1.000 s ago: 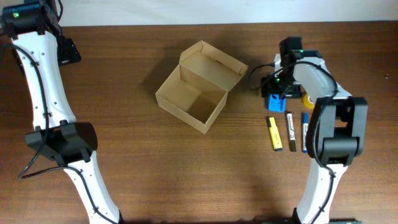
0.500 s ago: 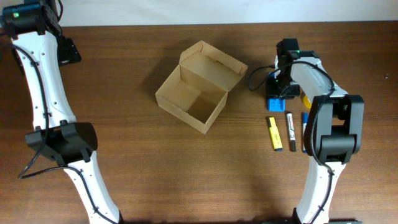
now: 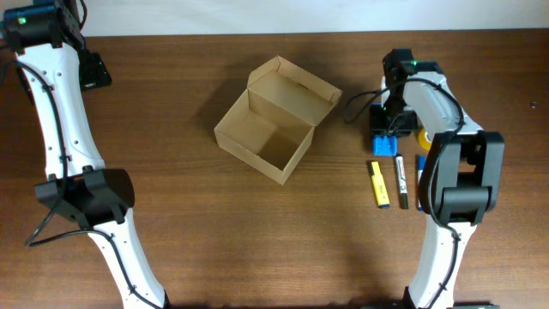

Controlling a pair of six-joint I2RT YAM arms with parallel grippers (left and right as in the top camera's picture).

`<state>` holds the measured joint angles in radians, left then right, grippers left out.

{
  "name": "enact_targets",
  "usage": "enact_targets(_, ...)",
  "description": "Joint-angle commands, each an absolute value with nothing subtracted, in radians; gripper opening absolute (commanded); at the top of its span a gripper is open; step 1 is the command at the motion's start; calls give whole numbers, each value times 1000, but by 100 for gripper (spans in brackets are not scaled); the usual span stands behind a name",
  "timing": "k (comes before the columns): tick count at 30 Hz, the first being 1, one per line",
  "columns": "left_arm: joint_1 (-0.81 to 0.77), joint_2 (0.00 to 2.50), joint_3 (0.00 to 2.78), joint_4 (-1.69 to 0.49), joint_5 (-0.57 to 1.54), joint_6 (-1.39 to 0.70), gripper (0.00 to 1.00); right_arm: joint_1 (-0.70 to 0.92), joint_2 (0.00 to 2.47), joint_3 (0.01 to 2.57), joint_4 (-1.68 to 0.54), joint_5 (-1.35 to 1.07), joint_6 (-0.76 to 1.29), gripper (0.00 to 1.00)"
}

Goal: Pack container
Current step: 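Carry the blue duster into the box and lower it inside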

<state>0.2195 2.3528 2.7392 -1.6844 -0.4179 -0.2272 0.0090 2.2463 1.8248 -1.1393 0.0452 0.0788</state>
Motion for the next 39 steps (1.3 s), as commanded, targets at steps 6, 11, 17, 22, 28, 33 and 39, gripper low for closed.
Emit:
enact_targets(6,226,2350,2734,-1687,-414,-215,100,14,2191,2156,-1335,57,86,4)
enact_targets(11,226,2350,2735,-1687,-414,-215,100,71,2175,2340,-1464,56,82,3)
enact_targets(17,226,2350,2735,-1687,-414,-215,100,227,2148,2487,-1563,57,-9,4)
enact_targets(22,226,2350,2735,-1687,-414,-215,100,398,2147,2532,-1593,57,-113,4)
enact_targets(28,226,2350,2735,-1687,-414,-215,100,575,2150,2524,-1545,57,-265,4)
enact_targets(33,225,2350,2735,-1687,-414,-215,100,648,2167,2524,-1511,59,-389,4)
enact_targets(39,226,2350,2735,-1687,-414,-215,100,651,2241,2523,-1507,57,-386,4)
